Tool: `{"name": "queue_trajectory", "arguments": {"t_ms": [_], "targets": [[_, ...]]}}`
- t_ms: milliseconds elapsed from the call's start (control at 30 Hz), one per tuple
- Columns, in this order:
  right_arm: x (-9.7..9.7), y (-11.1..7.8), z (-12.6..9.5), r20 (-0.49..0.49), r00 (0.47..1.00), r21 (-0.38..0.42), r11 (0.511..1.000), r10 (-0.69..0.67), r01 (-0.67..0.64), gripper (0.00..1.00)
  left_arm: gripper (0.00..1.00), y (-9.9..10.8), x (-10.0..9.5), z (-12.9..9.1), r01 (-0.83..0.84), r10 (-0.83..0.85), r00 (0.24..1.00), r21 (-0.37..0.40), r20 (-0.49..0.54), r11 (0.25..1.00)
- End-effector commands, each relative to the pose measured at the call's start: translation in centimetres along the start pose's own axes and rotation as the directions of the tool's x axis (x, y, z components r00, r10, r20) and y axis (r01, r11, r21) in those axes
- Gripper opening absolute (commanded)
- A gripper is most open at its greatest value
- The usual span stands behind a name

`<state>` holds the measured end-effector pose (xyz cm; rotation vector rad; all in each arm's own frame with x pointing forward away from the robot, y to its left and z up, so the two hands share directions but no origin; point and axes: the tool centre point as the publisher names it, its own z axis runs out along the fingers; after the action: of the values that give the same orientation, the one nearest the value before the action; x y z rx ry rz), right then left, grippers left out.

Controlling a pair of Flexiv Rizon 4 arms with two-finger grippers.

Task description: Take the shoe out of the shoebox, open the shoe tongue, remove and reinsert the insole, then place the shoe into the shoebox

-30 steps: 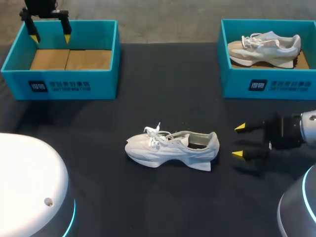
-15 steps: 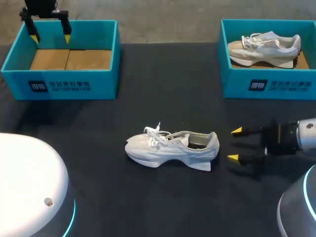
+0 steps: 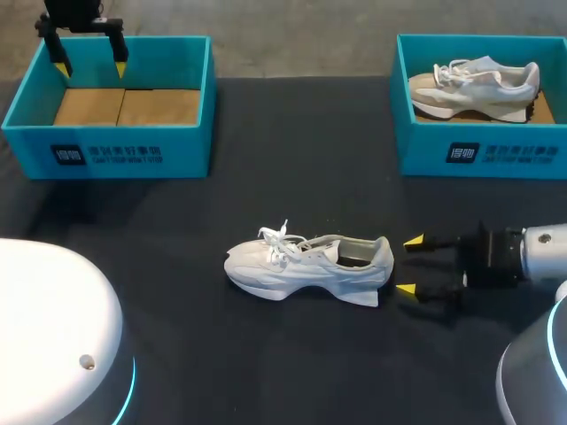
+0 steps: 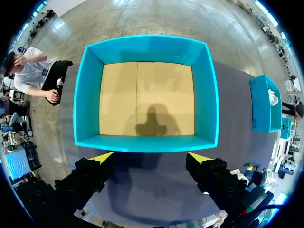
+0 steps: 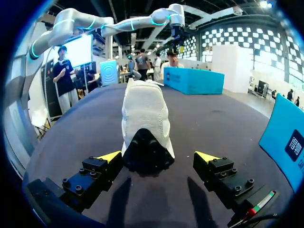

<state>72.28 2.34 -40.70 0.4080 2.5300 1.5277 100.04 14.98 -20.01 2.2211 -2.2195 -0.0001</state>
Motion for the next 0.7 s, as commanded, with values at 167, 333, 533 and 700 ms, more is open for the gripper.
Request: {"name": "queue_trajectory", "arguments": {"t_ms": [167, 333, 533, 700], "targets": [[0.0, 0.2, 0.8, -0.001, 1.000, -0.016, 1.000, -0.004, 0.004, 1.00, 1.00, 0.0, 0.0, 0.0, 0.000, 0.000, 1.000, 0.000, 0.001, 1.000], [0.2, 0.1, 1.5, -0.007, 1.000, -0.033, 0.999, 0.002, -0.002, 1.00, 1.00, 0.0, 0.0, 0.0, 0.000, 0.000, 1.000, 0.000, 0.001, 1.000], [0.7, 0.3, 2.5, -0.013, 1.000, -0.052, 0.999, 0.007, -0.008, 1.00, 1.00, 0.0, 0.0, 0.0, 0.000, 0.000, 1.000, 0.000, 0.001, 1.000], [1.1, 0.2, 3.2, -0.014, 1.000, -0.062, 0.998, 0.019, -0.020, 1.00, 1.00, 0.0, 0.0, 0.0, 0.000, 0.000, 1.000, 0.000, 0.001, 1.000]]}}
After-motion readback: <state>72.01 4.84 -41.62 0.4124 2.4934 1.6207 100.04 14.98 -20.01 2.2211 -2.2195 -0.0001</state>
